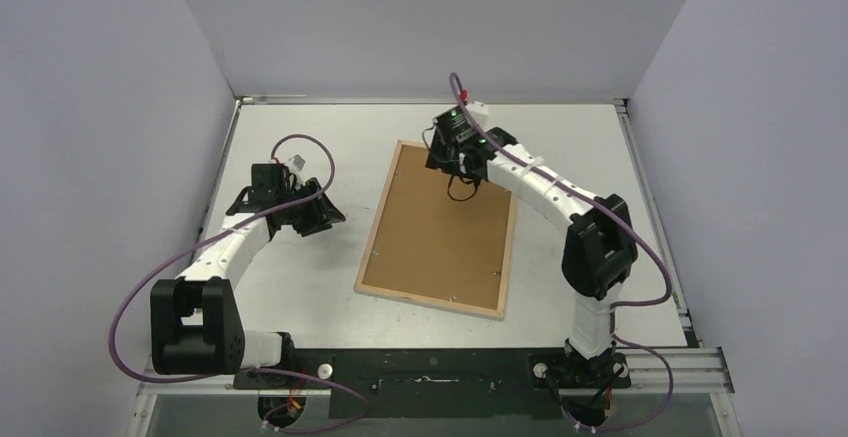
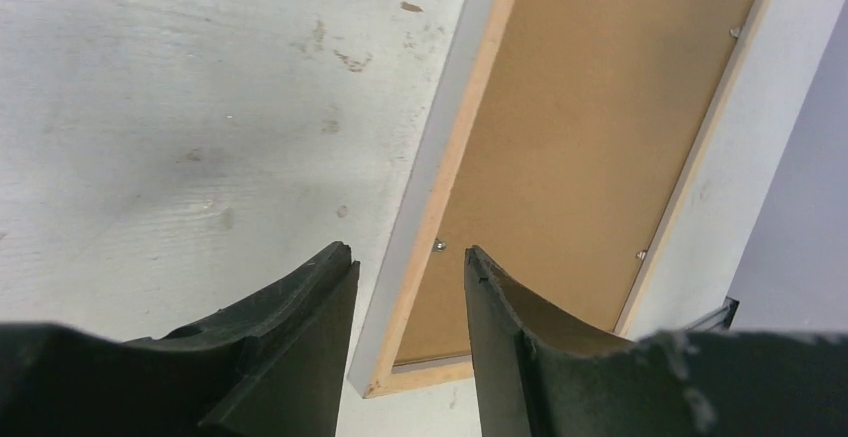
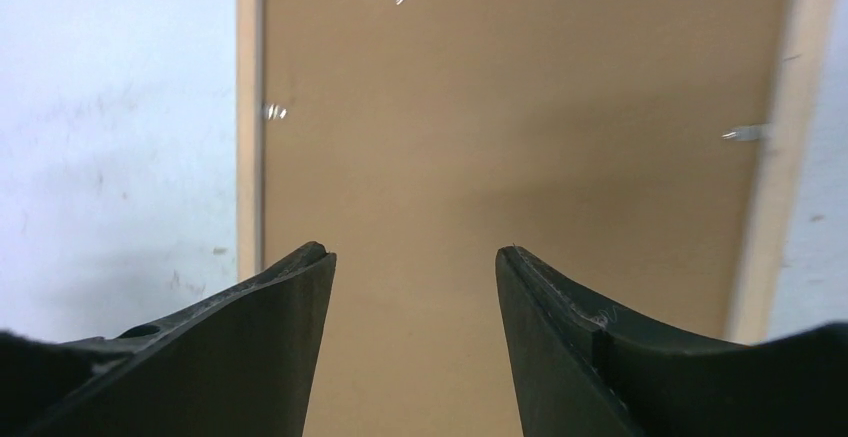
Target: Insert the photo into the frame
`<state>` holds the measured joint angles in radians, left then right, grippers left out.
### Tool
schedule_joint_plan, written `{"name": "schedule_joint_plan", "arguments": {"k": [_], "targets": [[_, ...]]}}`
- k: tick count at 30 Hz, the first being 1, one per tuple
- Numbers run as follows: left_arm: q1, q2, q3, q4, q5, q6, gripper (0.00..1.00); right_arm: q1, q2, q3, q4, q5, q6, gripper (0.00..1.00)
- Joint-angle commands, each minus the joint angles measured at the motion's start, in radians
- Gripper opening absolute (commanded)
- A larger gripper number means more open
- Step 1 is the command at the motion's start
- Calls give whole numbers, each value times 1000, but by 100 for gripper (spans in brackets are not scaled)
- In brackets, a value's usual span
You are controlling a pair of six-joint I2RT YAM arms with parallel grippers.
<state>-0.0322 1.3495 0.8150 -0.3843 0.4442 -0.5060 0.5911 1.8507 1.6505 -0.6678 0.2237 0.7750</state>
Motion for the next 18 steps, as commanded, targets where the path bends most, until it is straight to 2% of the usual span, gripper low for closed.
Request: {"name": "schedule_joint_plan", "arguments": {"k": [1, 7, 11, 18], "targets": [[27, -34, -1, -36, -45, -27, 43, 91, 91, 68, -53, -21, 54, 61], [69, -38, -15, -46, -12, -23, 46, 224, 190, 163, -63, 15, 40, 56], [71, -35, -29, -57, -17, -22, 46, 267, 273, 251, -85, -6, 42, 47], [71, -17, -36, -60, -12, -29, 46, 324, 405, 383, -100, -3, 41, 45]]}}
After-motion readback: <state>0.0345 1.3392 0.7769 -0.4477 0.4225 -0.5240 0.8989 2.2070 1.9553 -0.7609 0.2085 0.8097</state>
